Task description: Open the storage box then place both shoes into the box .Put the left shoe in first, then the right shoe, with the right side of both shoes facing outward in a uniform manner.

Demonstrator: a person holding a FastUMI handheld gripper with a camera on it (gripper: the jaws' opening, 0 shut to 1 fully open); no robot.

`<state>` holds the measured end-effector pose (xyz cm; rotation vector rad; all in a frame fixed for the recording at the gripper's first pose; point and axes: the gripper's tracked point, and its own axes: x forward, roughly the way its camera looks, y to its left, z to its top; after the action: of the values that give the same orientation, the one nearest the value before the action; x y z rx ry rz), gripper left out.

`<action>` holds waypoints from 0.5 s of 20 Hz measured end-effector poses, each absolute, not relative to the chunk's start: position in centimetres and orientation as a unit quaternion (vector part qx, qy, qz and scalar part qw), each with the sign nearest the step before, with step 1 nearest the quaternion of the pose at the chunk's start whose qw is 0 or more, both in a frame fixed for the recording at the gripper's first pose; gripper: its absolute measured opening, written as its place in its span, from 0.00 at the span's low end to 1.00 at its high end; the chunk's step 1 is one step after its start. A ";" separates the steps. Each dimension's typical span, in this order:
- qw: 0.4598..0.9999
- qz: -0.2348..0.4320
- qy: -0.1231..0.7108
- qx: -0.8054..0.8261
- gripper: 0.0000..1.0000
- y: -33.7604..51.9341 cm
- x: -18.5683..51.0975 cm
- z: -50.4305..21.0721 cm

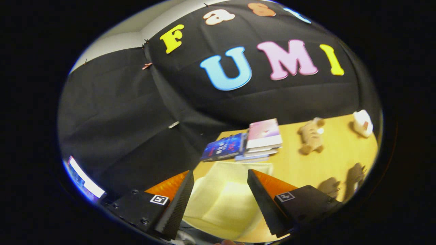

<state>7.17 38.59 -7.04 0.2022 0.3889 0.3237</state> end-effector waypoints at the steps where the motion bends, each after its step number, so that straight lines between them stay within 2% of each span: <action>1: 0.971 0.133 0.184 0.077 0.98 35.7 6.9 -6.8; 4: 0.981 0.060 0.185 0.026 0.98 28.0 5.5 -8.7; 10: 0.965 -0.021 0.260 -0.024 0.98 17.1 0.8 -16.8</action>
<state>0.76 17.13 -16.78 -0.0484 0.5266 -0.0418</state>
